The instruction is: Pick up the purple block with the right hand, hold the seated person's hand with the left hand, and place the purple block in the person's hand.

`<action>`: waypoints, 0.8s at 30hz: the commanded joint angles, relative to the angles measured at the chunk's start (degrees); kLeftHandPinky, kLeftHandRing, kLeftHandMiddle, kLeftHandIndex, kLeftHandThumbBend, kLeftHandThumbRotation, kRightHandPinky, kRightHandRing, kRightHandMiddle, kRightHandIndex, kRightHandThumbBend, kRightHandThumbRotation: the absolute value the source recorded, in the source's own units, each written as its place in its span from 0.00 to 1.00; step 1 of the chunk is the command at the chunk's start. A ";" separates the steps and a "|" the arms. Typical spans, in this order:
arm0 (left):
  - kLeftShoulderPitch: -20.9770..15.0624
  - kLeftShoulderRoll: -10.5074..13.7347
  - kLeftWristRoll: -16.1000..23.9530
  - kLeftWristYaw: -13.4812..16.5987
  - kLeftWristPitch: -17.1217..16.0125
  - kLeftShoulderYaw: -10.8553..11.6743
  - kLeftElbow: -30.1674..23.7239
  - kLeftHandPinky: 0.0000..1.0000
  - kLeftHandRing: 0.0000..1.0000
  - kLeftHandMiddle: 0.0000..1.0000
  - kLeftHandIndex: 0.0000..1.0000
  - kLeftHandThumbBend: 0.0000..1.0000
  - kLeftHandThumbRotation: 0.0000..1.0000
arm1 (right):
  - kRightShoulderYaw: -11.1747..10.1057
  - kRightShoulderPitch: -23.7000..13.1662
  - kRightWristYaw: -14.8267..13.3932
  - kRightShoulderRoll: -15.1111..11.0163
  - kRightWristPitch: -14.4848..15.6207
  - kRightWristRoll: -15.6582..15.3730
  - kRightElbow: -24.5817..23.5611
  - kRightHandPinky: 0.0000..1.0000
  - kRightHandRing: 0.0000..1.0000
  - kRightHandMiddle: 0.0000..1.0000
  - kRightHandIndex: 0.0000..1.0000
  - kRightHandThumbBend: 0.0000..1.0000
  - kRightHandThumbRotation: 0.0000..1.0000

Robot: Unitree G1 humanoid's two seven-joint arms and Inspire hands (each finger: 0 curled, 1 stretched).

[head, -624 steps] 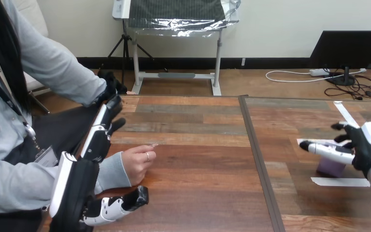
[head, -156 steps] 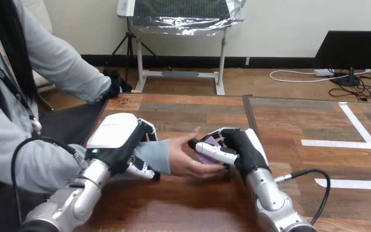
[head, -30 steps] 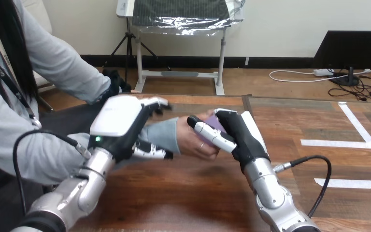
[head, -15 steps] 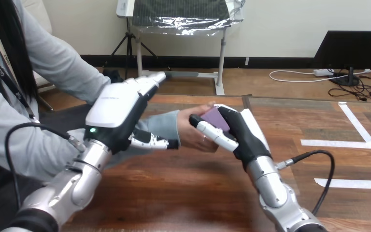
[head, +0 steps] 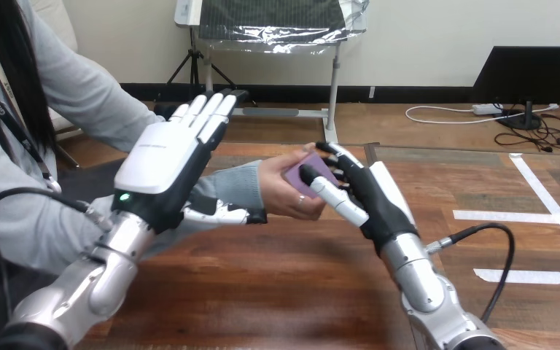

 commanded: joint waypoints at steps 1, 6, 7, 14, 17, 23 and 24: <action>0.68 1.83 -1.27 1.01 -1.02 1.89 -3.78 0.97 1.00 1.00 1.00 1.00 0.54 | -0.63 -3.17 0.43 -1.21 -2.82 0.96 -0.07 0.83 0.92 0.97 0.99 1.00 0.97; 1.37 2.07 -0.68 1.75 -1.24 2.12 -4.36 0.97 1.00 1.00 1.00 1.00 0.57 | -0.64 -3.04 0.22 -1.57 -3.91 1.15 0.17 0.84 0.94 0.98 1.00 1.00 0.98; 1.65 2.17 -0.59 1.89 -1.27 2.16 -4.67 0.97 1.00 1.00 1.00 1.00 0.57 | -0.77 -2.99 0.30 -1.63 -4.14 1.34 0.22 0.84 0.94 0.98 1.00 1.00 0.98; 3.38 2.90 -1.07 2.14 -2.41 2.83 -6.20 0.96 1.00 1.00 1.00 1.00 0.64 | -0.87 -2.86 0.01 -1.97 -5.41 1.50 0.47 0.85 0.97 0.98 1.00 1.00 0.98; 4.29 3.14 -1.14 2.34 -2.92 3.24 -7.00 0.96 1.00 1.00 1.00 1.00 0.65 | -0.47 -2.80 -0.70 -2.29 -5.84 0.89 0.44 0.87 0.98 0.99 1.00 1.00 0.99; 6.07 3.21 -2.25 2.42 -5.06 4.43 -8.41 0.98 1.00 1.00 1.00 1.00 0.64 | -0.05 -2.71 -1.96 -2.69 -6.54 -0.08 0.33 0.91 1.00 0.99 1.00 1.00 1.00; 6.24 3.21 -2.20 2.57 -5.24 4.56 -8.54 0.98 1.00 1.00 1.00 1.00 0.64 | -0.03 -2.71 -2.06 -2.72 -6.63 -0.18 0.34 0.92 1.00 0.99 1.00 1.00 1.00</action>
